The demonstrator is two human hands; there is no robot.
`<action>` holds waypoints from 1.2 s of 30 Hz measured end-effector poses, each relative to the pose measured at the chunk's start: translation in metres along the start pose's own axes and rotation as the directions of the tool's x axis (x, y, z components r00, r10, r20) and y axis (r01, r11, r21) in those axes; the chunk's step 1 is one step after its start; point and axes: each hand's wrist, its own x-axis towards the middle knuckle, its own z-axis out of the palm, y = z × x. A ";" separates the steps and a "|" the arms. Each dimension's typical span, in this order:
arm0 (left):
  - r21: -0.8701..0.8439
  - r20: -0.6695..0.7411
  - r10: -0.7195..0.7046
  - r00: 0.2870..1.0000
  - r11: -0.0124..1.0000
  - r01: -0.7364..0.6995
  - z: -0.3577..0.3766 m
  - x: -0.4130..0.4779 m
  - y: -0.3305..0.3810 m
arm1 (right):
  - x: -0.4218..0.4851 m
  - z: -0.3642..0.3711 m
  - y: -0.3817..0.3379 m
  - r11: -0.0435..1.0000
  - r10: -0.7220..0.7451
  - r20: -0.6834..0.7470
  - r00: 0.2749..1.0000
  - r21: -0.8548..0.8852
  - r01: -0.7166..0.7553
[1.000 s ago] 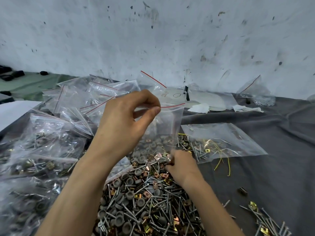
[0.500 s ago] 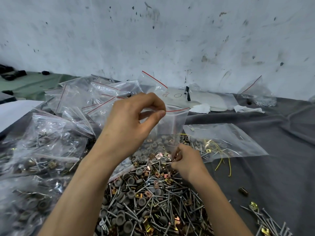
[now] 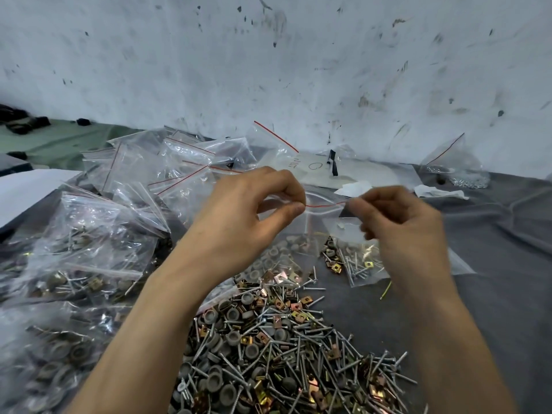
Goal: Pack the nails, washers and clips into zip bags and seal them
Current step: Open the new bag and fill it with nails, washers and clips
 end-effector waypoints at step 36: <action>-0.018 -0.250 -0.132 0.959 0.991 0.132 -0.004 0.002 -0.008 | -0.047 0.080 0.050 0.669 0.193 0.600 0.776 -0.659 0.343</action>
